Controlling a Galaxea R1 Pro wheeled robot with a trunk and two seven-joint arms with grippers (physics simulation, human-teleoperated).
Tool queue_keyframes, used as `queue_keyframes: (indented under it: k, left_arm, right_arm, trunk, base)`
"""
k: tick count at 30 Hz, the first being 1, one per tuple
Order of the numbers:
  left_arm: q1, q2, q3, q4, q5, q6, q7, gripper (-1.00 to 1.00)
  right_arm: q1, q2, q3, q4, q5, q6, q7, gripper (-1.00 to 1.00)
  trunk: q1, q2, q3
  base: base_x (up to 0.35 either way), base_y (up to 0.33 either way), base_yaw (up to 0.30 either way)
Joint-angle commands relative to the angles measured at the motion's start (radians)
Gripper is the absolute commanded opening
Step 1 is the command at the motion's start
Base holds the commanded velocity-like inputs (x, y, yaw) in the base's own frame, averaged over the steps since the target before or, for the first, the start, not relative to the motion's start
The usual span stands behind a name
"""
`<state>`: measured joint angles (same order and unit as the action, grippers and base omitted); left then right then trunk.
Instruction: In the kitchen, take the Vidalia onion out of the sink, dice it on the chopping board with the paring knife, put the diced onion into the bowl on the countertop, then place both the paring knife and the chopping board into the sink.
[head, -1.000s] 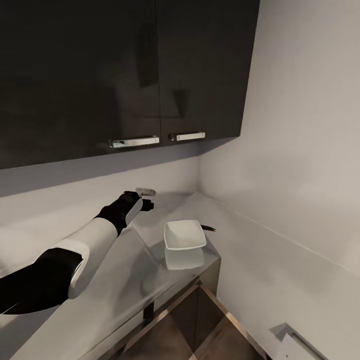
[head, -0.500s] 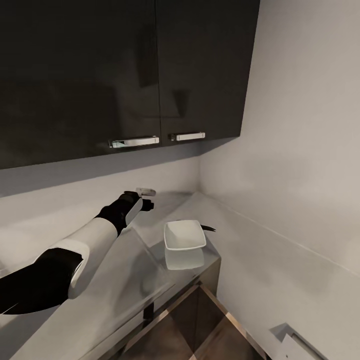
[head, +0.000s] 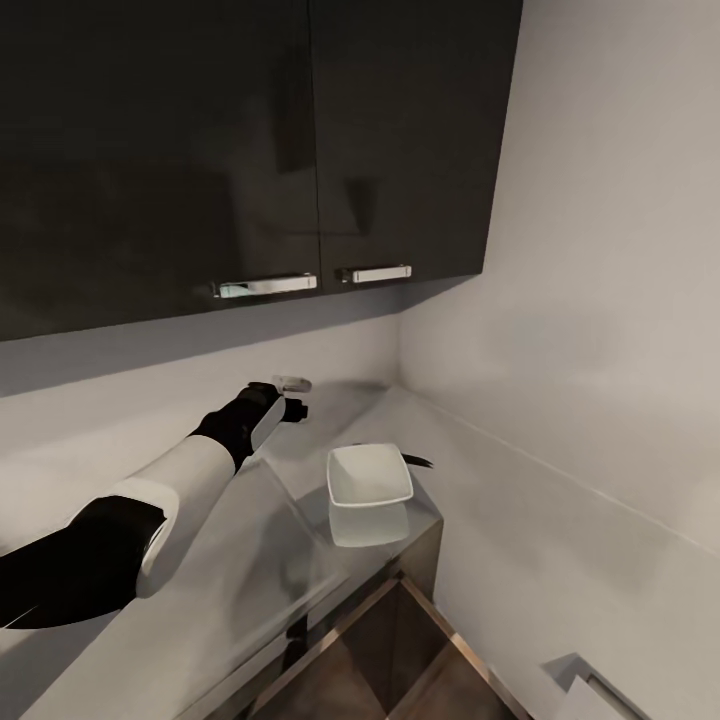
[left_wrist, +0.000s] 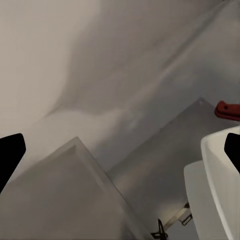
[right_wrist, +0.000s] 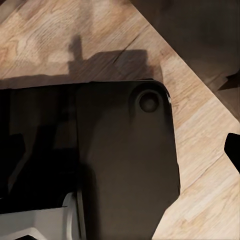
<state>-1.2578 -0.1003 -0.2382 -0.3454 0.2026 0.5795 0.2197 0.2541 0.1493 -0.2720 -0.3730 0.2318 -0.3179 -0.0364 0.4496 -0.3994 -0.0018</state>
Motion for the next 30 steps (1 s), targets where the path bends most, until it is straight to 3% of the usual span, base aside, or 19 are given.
queue_keyframes:
  k: [1,11,17,30]
  left_arm:
    - [0.0,0.001,-0.007,-0.001,0.011,0.004,0.007,1.0]
    - [0.0,-0.003,-0.007,0.053,0.014,0.005,0.007,1.0]
    - [0.001,-0.031,-0.007,0.122,0.018,0.008,0.005,1.0]
    - [0.032,-0.052,-0.007,0.141,0.021,0.008,-0.008,1.0]
  right_arm:
    - [0.001,0.001,-0.006,-0.001,0.011,-0.001,-0.003,1.0]
    - [0.001,0.001,-0.006,-0.001,0.011,-0.001,-0.003,1.0]
    - [0.001,0.002,-0.007,-0.001,0.011,-0.001,-0.005,1.0]
    - [0.001,0.002,-0.007,-0.001,0.011,-0.001,-0.005,1.0]
  trunk:
    - [0.0,-0.001,0.0]
    - [0.0,-0.001,0.0]
    - [0.0,-0.001,0.0]
    - [0.0,-0.001,0.0]
  base:
    - [0.014,0.0,0.0]
    - [0.002,0.0,0.0]
    - [0.0,0.0,0.0]
    - [0.0,0.0,0.0]
